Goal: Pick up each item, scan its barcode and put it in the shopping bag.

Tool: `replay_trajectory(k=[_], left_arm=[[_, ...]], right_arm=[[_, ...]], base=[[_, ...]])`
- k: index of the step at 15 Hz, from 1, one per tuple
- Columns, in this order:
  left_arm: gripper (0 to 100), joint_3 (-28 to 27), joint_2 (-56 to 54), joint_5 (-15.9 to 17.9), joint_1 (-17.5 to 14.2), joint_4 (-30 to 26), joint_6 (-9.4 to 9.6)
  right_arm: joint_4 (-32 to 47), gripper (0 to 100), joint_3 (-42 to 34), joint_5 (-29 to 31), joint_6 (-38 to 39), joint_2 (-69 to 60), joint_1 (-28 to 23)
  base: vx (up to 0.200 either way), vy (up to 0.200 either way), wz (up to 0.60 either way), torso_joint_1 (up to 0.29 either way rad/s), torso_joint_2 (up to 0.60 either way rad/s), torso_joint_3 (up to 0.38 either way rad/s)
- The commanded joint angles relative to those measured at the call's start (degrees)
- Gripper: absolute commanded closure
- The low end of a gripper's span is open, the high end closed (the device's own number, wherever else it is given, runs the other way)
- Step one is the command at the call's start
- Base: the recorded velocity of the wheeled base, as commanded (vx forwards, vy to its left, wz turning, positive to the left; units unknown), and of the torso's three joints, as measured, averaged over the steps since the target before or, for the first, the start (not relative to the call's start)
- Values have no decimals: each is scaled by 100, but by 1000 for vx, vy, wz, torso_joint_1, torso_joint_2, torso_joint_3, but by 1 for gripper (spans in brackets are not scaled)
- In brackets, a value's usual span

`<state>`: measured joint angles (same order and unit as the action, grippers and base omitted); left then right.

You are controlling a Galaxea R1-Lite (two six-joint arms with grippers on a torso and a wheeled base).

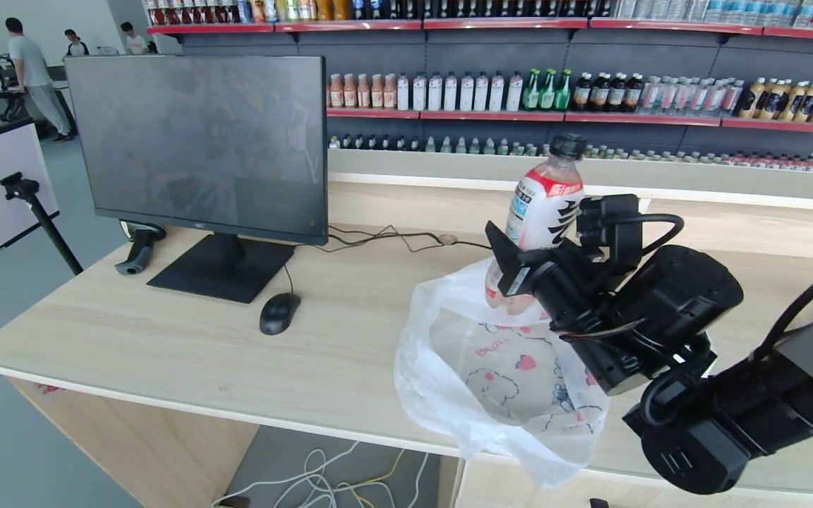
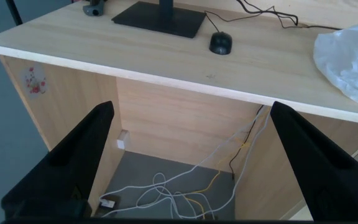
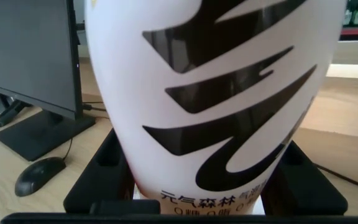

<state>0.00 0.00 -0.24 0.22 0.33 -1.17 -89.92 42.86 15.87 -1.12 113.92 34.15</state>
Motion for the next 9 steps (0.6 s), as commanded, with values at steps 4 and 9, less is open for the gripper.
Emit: replay_trajectory(k=[4, 9], left_arm=[[0, 0, 9, -2, -4, 20, 3], [0, 0, 9, -2, -4, 29, 12]], right_arm=[[-8, 100, 521, 4, 24, 1176, 13], [-8, 100, 732, 4, 51, 1660, 13]], base=[[0, 0, 0, 0, 0, 0], [0, 0, 0, 0, 0, 0]])
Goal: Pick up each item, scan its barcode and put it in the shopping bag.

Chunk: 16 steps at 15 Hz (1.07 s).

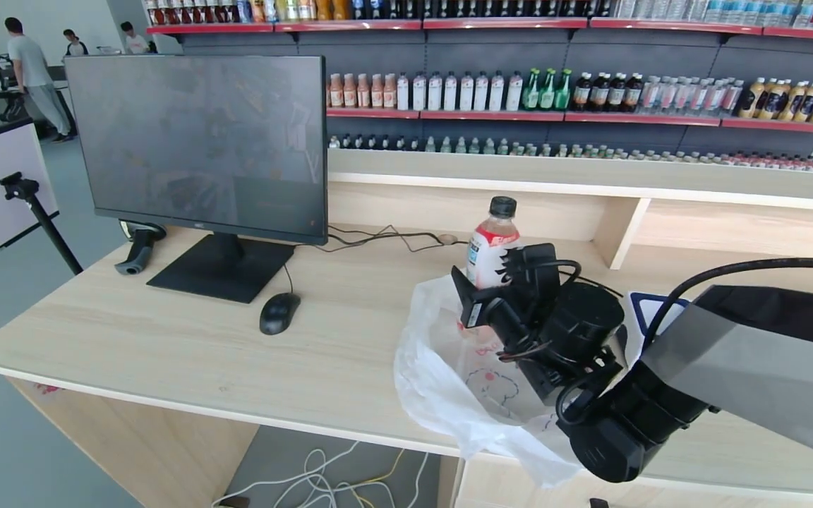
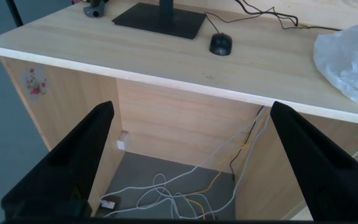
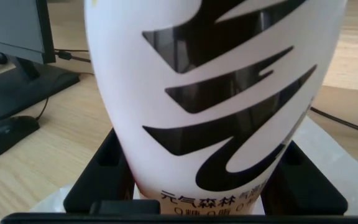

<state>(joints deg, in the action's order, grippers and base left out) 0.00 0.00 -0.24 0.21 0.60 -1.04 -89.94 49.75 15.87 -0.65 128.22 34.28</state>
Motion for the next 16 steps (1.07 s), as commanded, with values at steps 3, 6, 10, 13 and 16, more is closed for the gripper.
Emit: replay_trajectory(k=[3, 6, 10, 13, 16], left_arm=[[0, 0, 0, -2, -3, 2, 7], [0, 0, 9, -2, 6, 2, 7], [0, 0, 9, -2, -3, 2, 7], [0, 0, 9, -2, -3, 2, 16], [0, 0, 0, -2, 6, 2, 16]], right_arm=[[-6, 100, 88, 4, 29, 397, 9], [-6, 100, 114, 4, 29, 564, 52], [-6, 100, 404, 4, 12, 643, 52], [-6, 100, 518, -67, 12, 713, 44], [-6, 100, 439, -67, 12, 696, 44]], base=[[0, 0, 0, 0, 0, 0], [0, 0, 0, 0, 0, 0], [0, 0, 0, 0, 0, 0], [0, 0, 0, 0, 0, 0], [0, 0, 0, 0, 0, 0]])
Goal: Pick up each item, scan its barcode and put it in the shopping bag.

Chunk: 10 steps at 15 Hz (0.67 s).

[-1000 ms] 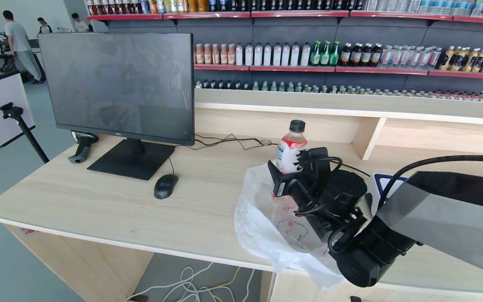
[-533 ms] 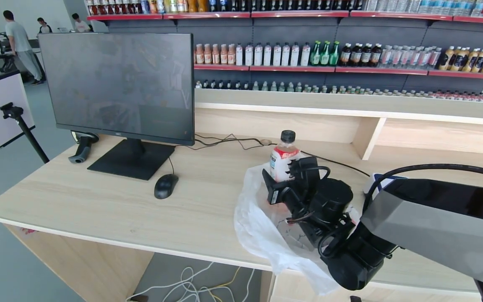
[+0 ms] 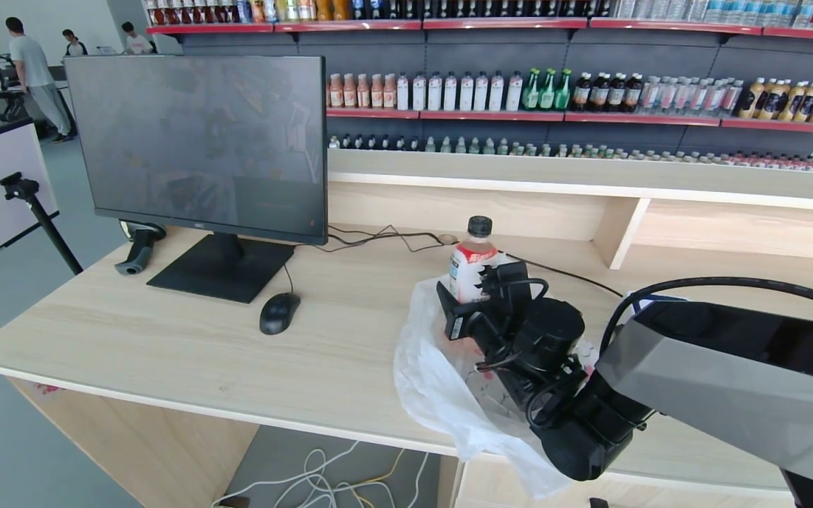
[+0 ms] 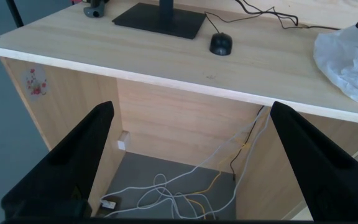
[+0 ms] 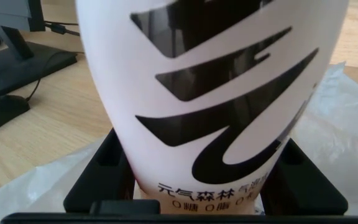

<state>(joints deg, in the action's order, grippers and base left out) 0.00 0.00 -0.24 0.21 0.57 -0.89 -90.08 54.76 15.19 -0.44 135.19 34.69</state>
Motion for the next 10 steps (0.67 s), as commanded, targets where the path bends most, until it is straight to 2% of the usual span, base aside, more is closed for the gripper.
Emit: replay_trajectory(k=[1, 4, 5, 10], left_arm=[[0, 0, 0, -2, 6, 4, 1], [0, 0, 0, -2, -3, 4, 10], [0, 0, 9, -2, 6, 4, 19], [0, 0, 9, -2, -3, 4, 19]], right_arm=[[8, 100, -176, 2, 0, -19, 11], [8, 100, -431, 2, 26, -81, 20], [8, 0, -484, 10, 26, -90, 20], [8, 0, -668, 10, 35, -204, 37]], base=[[0, 0, 0, 0, 0, 0], [0, 0, 0, 0, 0, 0], [0, 0, 0, 0, 0, 0], [0, 0, 0, 0, 0, 0]])
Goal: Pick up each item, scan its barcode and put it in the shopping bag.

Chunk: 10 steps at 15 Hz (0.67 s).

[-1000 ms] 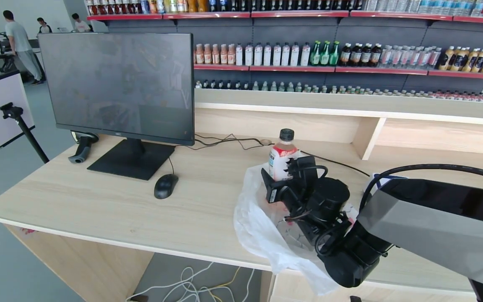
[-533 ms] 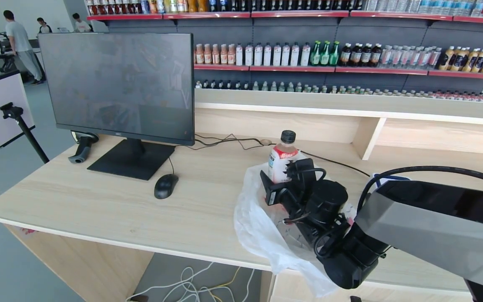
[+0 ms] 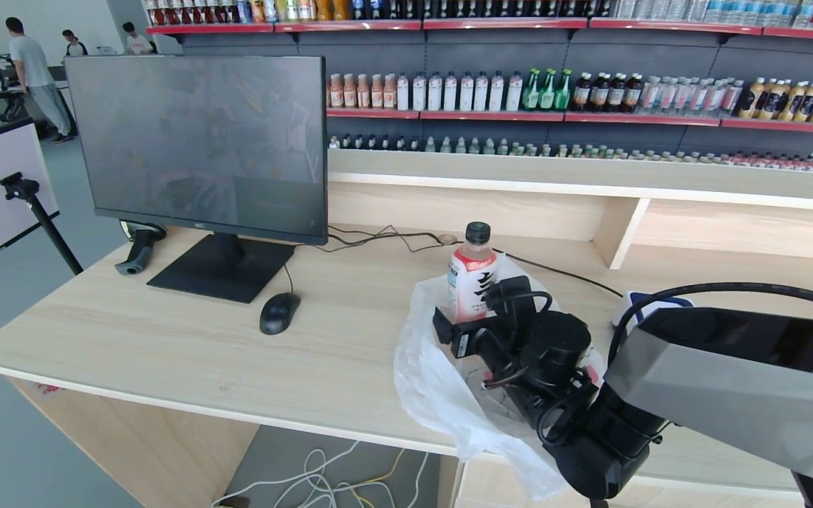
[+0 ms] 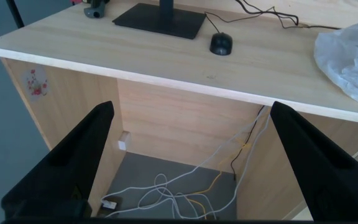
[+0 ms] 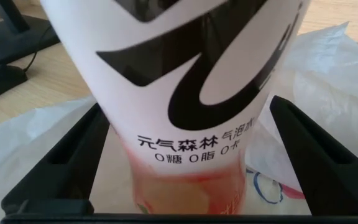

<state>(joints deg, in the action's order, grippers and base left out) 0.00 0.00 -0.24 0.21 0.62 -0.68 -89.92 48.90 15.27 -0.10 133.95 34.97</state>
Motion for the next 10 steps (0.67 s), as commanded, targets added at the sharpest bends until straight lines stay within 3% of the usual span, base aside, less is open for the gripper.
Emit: replay_trajectory(k=[1, 10], left_arm=[[0, 0, 0, -2, 6, -1, -2], [0, 0, 0, -2, 6, -1, -2]], right_arm=[[-8, 0, -187, 2, 1, -167, 62], [-8, 0, -407, 2, -17, -897, 159]], base=[[0, 0, 0, 0, 0, 0], [0, 0, 0, 0, 0, 0]])
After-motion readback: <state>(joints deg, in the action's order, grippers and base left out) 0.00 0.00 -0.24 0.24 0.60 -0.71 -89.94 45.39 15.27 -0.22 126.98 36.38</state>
